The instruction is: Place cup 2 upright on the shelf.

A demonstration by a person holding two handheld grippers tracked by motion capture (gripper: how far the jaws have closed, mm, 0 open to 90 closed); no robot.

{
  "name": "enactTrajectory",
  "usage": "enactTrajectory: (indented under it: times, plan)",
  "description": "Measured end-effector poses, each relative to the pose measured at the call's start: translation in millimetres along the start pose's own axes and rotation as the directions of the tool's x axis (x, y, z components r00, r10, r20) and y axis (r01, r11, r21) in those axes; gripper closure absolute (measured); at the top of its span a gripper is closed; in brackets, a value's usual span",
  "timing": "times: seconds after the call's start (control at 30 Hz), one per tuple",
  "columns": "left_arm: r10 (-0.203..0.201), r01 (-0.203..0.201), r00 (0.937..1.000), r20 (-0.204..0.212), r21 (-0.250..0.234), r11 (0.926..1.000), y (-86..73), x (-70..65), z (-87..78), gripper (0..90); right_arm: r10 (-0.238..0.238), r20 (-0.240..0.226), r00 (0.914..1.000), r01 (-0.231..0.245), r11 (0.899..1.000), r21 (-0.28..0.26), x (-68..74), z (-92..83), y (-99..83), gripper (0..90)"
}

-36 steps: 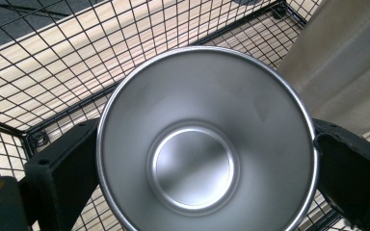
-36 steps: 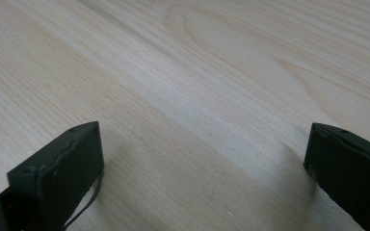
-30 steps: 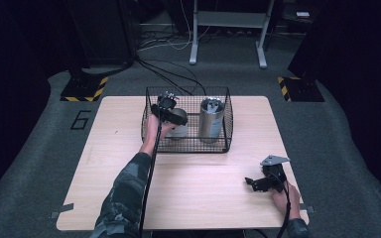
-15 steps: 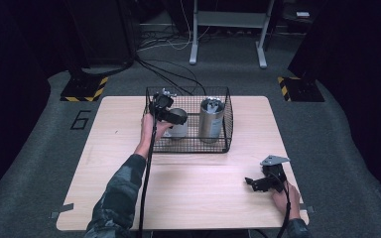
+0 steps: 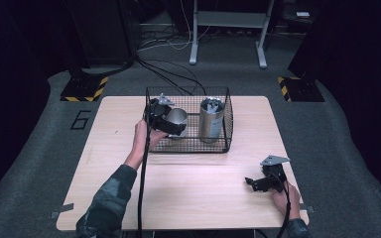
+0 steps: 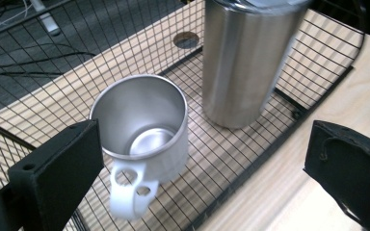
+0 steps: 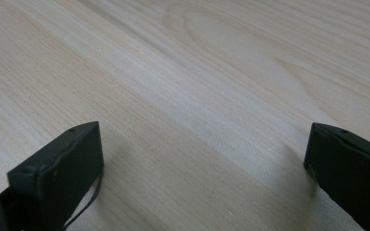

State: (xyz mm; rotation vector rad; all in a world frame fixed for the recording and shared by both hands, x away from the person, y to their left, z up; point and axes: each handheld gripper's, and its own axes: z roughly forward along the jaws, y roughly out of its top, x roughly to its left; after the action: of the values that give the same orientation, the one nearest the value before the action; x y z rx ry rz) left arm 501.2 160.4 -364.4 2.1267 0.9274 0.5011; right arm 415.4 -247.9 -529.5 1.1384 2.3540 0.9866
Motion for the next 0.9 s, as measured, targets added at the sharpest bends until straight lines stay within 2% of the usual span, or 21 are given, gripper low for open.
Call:
enactTrajectory:
  times: [0.13, 0.2, 0.6, 0.7, 0.83, 0.87, 0.9]
  plan:
    - [0.005, -0.006, 1.0, -0.008, -0.012, 0.9999, -11.2, -6.3, -10.8, 0.0, -0.001, 0.0, 1.0, 0.001, 1.0, 0.0, -0.1, 0.0, 0.0, 0.0]
    - [0.033, -0.033, 0.9994, -0.014, -0.013, 0.9994, -19.4, -10.7, -19.9, 0.0, 0.0, 0.0, 1.0, 0.0, 1.0, 0.0, 0.0, 0.0, 0.0, 0.0]
    - [0.053, -0.053, 0.9984, -0.019, -0.046, 0.9975, -50.4, -29.9, -50.0, 0.1, -0.001, 0.0, 1.0, 0.001, 1.0, -0.002, 0.0, 0.1, -0.1, 0.0]
    - [0.07, -0.071, 0.9969, -0.036, -0.044, 0.9965, -65.4, -37.7, -59.5, 0.0, 0.0, 0.0, 1.0, 0.0, 1.0, -0.001, 0.0, 0.0, 0.0, 0.0]
    - [0.07, -0.071, 0.9965, -0.045, -0.036, 0.9968, -81.5, -38.6, -66.4, 0.0, -0.001, 0.0, 1.0, 0.001, 1.0, 0.001, -0.1, -0.1, 0.0, 0.0]
    - [0.07, -0.071, 0.9965, -0.045, -0.036, 0.9968, -81.5, -38.6, -66.4, 0.0, -0.001, 0.0, 1.0, 0.001, 1.0, 0.001, -0.1, -0.1, 0.0, 0.0]
    - [0.058, -0.06, 0.9971, -0.049, -0.036, 0.9975, -86.3, -39.4, -67.3, 0.0, 0.0, 0.001, 1.0, 0.0, 1.0, -0.003, 0.1, 0.1, -0.1, 0.0]
